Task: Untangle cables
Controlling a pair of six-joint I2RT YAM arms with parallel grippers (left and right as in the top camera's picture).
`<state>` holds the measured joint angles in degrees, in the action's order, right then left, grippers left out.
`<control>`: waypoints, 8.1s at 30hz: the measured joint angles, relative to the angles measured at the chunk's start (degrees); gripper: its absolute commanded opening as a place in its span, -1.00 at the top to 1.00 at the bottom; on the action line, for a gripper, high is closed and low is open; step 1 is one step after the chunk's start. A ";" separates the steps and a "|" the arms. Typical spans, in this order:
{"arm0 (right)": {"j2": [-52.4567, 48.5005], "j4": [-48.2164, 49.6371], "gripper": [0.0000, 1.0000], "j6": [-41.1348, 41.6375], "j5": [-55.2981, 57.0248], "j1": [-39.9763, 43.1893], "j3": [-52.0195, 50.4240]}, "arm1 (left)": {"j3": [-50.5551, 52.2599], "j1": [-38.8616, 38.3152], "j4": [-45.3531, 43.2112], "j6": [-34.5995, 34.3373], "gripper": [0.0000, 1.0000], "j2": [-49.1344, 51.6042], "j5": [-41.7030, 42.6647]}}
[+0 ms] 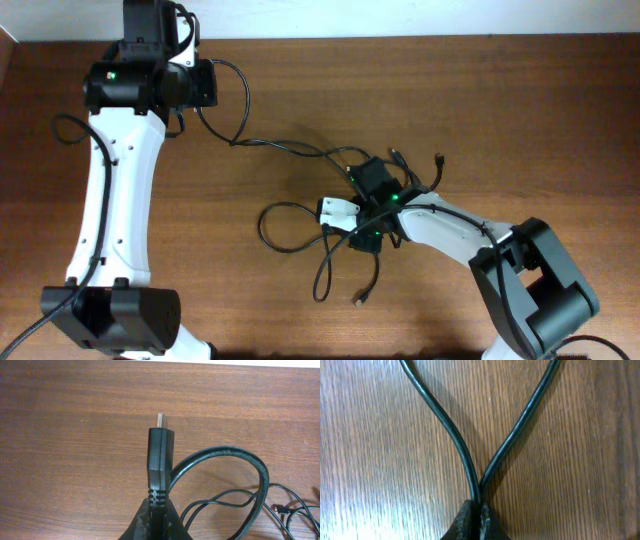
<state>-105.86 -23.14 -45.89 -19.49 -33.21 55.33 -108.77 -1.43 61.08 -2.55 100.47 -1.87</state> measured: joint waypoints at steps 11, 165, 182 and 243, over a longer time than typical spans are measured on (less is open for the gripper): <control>3.82 -20.13 0.92 9.31 3.13 0.17 19.85 | 0.00 0.00 -0.07 0.00 1.00 0.00 0.00; -19.89 -40.35 0.30 -33.86 -11.23 39.76 46.05 | 0.02 0.00 -0.70 6.16 0.92 0.00 -7.34; -22.43 -34.99 0.16 -33.83 -12.59 39.76 40.98 | 0.02 0.00 -0.66 6.14 0.92 0.00 -7.34; -28.79 11.21 0.92 37.53 12.13 62.38 54.60 | 0.02 7.28 1.70 2.71 1.00 0.00 -12.07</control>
<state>-134.65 -11.92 -8.36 -7.35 29.17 109.93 -108.75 5.85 62.78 0.16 100.47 -13.93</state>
